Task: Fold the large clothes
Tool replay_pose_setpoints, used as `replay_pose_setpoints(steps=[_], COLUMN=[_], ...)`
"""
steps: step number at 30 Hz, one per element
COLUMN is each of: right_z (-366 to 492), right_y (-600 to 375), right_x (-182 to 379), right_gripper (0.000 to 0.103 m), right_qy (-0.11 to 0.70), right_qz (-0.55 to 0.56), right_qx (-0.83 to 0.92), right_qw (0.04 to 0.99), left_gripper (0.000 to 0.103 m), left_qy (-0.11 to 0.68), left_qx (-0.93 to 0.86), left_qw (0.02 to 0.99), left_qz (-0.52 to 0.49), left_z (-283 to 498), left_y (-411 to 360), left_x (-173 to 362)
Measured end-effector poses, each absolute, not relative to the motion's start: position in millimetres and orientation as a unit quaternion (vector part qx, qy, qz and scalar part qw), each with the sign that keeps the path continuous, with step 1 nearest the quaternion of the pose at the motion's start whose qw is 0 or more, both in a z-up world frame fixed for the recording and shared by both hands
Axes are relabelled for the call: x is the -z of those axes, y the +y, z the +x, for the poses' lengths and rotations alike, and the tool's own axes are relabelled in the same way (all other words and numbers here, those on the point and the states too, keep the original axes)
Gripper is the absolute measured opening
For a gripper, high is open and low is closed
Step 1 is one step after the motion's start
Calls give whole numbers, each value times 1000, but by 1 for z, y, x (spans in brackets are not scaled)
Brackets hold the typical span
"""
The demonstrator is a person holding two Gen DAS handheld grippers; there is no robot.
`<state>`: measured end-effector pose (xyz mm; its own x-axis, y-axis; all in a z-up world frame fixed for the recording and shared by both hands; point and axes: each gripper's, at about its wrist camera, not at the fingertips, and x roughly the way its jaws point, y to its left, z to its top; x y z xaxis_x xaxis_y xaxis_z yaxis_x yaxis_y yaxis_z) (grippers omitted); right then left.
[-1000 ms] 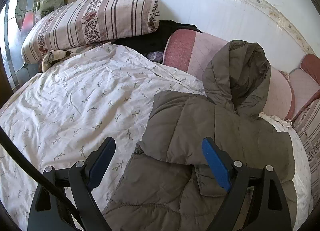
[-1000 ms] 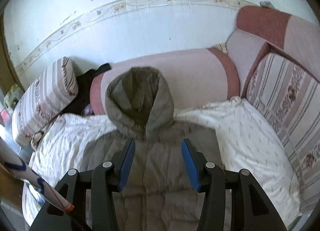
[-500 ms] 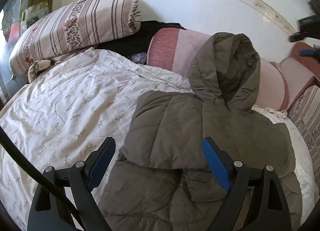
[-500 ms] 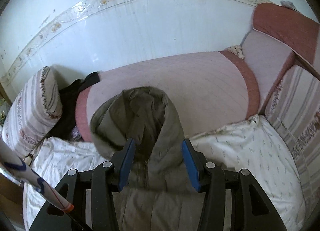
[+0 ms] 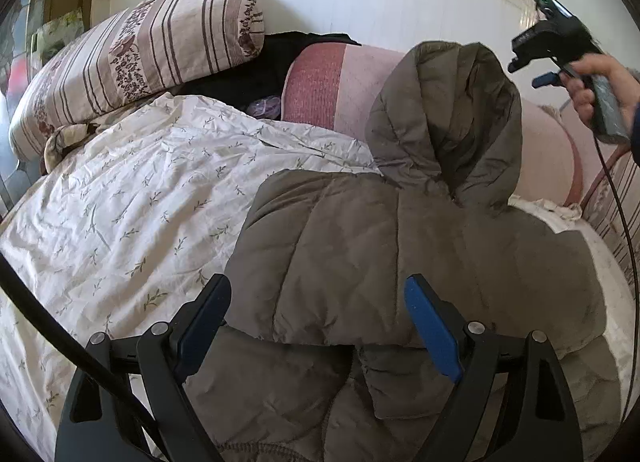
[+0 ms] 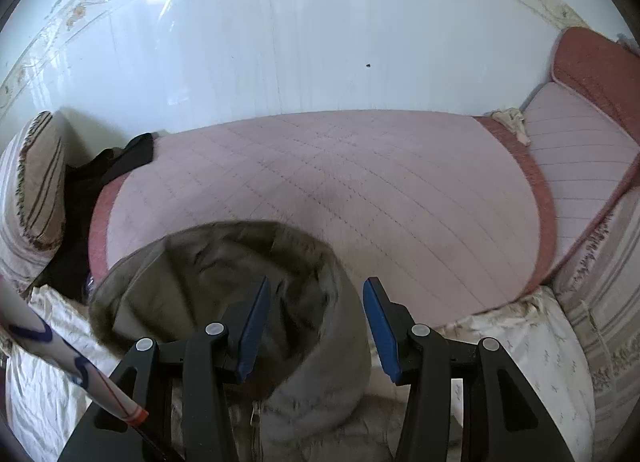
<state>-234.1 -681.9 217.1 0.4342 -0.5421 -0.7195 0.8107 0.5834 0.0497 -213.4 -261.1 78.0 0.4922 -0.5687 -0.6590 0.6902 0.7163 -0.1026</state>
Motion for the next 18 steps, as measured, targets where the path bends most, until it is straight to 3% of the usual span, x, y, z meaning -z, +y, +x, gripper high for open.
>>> replay_pose_setpoints(steps=[4,5,6,7,18], right_z=[-222,-220,-218,-217,-282], right_y=[-700,-701,-701,-701,-650], right_x=[-198,-193,-189,-182,-215], right_gripper=[43,35,16,8,5], right_qy=[340,341,344,351,305], right_qz=[199,197,194,190,187], right_qx=[412,414,415,415,413], right_qw=[822,820,819,818,837], left_gripper=[88,88,88,88,88], left_qy=[350,352,353,353,352], left_qx=[365,364,364,364,361], left_qw=[858,858,857,857,859], left_qz=[89,89,90,91,85], left_z=[-212,-212,-212,-211,-210], left_y=[-264,-265,-265,-265,-261], left_x=[-74,-73,-72,-71,-74])
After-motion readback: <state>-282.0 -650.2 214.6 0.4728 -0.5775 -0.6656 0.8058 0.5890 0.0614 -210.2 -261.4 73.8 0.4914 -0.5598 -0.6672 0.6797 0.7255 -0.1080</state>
